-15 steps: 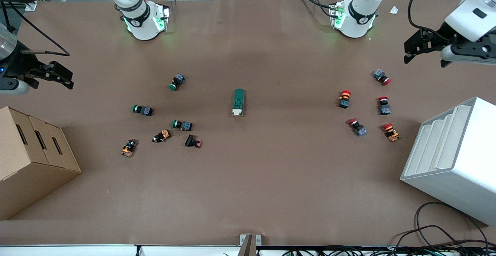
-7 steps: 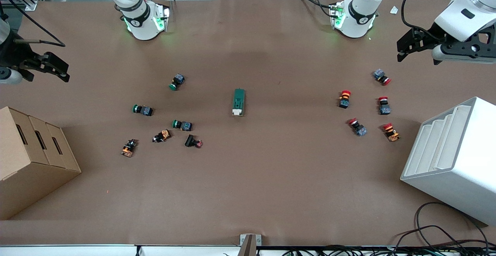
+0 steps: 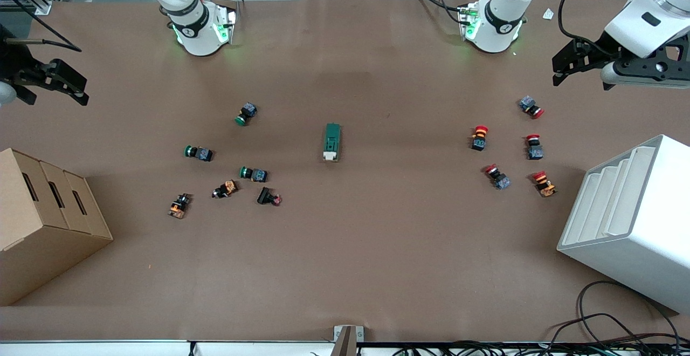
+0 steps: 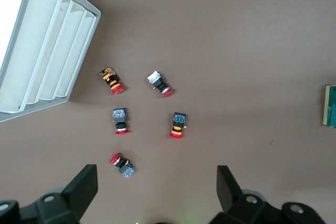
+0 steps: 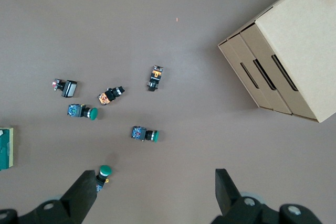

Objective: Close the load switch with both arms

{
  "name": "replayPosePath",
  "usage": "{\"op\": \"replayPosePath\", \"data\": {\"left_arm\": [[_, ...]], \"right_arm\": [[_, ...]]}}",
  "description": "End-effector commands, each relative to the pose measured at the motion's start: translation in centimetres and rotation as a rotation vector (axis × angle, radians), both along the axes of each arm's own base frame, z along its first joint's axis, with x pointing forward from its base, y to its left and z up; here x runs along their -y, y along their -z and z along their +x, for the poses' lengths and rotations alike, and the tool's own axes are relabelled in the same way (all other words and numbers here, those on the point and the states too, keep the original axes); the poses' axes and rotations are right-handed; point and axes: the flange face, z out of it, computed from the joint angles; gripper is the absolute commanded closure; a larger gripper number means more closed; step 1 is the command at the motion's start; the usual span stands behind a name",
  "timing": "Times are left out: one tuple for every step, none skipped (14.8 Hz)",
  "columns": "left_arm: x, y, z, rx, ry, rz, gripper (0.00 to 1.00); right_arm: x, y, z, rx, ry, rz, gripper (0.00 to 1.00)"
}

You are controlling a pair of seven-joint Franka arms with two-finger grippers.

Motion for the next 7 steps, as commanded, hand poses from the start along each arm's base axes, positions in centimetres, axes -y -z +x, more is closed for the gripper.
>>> {"op": "replayPosePath", "data": {"left_arm": [[0.0,-0.3,-0.5,-0.002,-0.013,-0.005,0.0],[0.0,-0.3,-0.5,-0.002,-0.013,-0.005,0.0],[-0.1,-0.4,-0.5,0.0,-0.014,-0.005,0.0],[-0.1,-0.5,-0.5,0.001,-0.014,-0.005,0.0],[-0.1,-0.5,-0.5,0.001,-0.016,-0.005,0.0],[-0.1,-0.6,-0.5,0.003,-0.016,-0.005,0.0],[-0.1,-0.6,-0.5,0.004,-0.017,-0.005,0.0]], "right_arm": [[0.0,-0.2,0.0,-0.007,0.004,-0.005,0.0],[0.4,-0.1,0.0,-0.012,0.005,-0.005,0.0],[0.6,0.2,-0.1,-0.03,0.009,-0.002,0.0],[0.5,0.3,-0.2,-0.037,0.01,0.01,0.0],[0.6,0.4,-0.4,-0.051,0.011,0.019,0.0],[1.1,0.5,-0.4,-0.058,0.022,0.034,0.0],[1.6,0.6,-0.5,-0.061,0.032,0.044,0.0]]}}
